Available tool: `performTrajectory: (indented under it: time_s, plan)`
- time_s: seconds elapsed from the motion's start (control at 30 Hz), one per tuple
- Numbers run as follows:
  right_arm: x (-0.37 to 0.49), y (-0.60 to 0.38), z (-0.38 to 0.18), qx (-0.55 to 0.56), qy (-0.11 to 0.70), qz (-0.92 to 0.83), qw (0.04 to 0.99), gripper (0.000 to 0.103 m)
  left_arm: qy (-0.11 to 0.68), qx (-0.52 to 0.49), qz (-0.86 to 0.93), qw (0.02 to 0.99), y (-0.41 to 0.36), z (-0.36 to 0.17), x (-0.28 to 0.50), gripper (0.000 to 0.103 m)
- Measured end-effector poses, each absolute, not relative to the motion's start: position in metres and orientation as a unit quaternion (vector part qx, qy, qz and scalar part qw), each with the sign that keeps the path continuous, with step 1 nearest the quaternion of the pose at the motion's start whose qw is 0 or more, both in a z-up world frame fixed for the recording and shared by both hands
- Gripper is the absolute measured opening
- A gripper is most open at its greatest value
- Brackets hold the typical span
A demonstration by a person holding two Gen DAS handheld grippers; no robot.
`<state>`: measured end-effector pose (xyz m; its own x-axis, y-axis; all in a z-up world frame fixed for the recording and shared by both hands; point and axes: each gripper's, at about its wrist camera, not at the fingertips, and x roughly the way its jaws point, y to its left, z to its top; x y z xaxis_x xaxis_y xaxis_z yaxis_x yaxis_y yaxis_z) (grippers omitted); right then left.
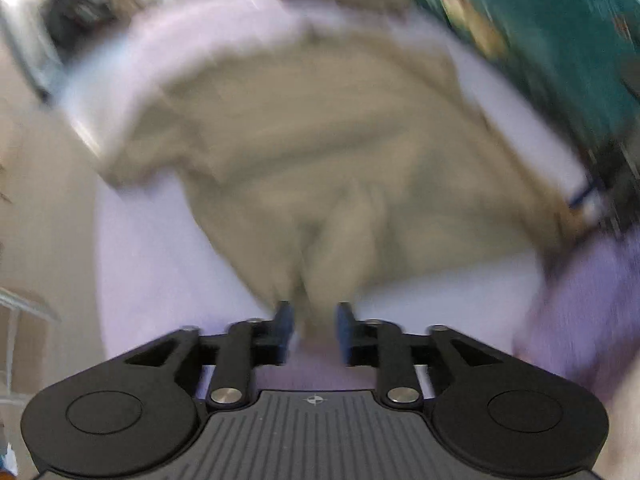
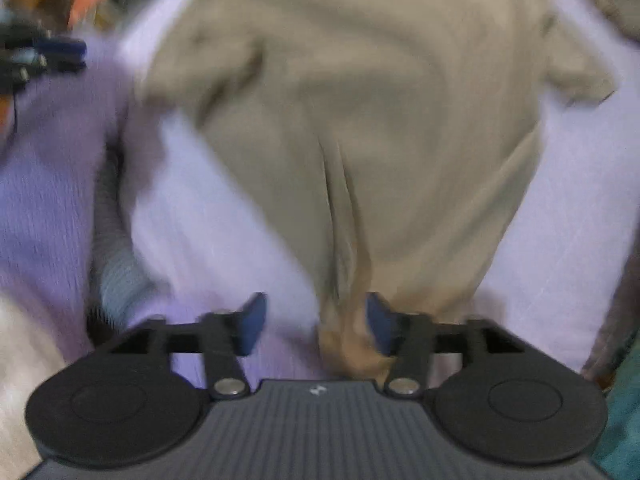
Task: Fold clothes
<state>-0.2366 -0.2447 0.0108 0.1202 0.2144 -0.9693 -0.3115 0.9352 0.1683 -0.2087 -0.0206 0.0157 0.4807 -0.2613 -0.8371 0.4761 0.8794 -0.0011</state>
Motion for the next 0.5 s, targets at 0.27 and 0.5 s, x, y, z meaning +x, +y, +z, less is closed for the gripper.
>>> performTrajectory:
  time_s: [0.27,0.5]
  plan:
    - [-0.218,-0.228,0.023,0.126,0.462,0.076,0.875,0.096,0.417,0.039,-0.082,0.905,-0.066,-0.008,-0.184,0.077]
    - [-0.199,-0.19,-0.035,0.107,0.503,0.059,0.855,0.096,0.476,0.138,-0.081,0.865,-0.084,-0.059,-0.221,0.077]
